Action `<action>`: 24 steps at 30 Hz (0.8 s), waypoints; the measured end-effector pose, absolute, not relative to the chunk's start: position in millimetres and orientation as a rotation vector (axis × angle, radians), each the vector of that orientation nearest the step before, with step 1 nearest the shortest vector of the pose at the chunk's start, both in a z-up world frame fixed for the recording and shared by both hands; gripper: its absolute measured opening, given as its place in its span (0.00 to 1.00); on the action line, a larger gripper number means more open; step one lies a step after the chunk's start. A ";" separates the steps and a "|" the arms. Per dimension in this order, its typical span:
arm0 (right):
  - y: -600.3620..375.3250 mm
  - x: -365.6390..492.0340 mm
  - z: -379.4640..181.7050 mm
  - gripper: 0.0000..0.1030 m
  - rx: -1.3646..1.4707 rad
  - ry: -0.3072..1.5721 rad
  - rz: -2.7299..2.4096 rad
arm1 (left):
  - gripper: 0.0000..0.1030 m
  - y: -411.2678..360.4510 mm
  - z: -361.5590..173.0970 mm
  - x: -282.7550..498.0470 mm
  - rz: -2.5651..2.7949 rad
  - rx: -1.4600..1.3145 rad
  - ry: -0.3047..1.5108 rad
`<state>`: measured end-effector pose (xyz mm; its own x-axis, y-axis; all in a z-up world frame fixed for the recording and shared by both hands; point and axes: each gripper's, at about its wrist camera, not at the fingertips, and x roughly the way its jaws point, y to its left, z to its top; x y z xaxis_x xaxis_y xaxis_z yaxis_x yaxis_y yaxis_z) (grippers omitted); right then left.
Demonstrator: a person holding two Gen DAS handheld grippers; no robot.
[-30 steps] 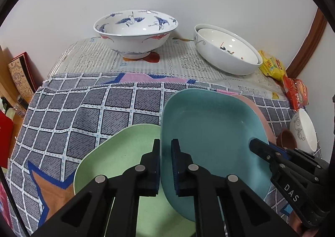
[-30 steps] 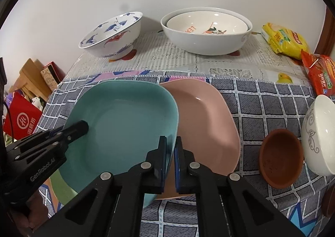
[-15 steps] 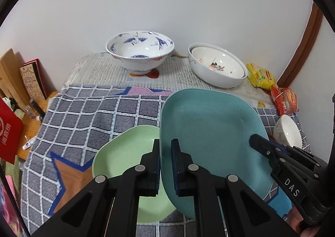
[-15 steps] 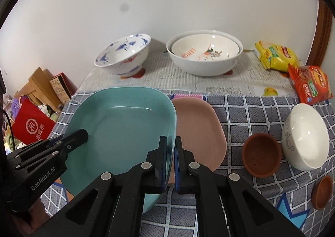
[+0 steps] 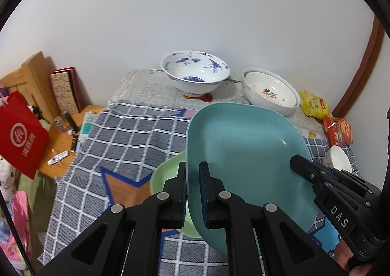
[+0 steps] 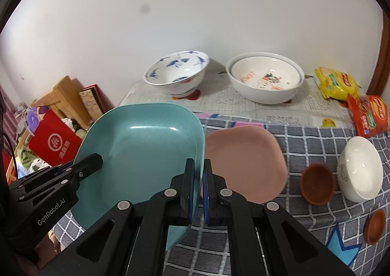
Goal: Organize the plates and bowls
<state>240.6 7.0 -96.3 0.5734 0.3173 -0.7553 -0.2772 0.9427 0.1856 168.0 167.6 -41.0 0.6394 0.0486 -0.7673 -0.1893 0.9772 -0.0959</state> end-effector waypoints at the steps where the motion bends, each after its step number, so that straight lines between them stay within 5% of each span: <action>1: 10.9 240.4 -95.5 0.06 0.043 0.893 0.358 | 0.09 170.9 -40.8 165.4 0.149 -0.178 0.866; 24: 53.6 272.3 -169.7 0.06 -0.063 1.035 0.478 | 0.09 206.3 -116.3 175.2 0.248 -0.279 1.013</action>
<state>272.3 53.6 -169.7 0.4175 0.3509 -0.8382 -0.4098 0.8960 0.1710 175.2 206.3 -116.3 0.5069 0.0747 -0.8588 -0.3307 0.9368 -0.1138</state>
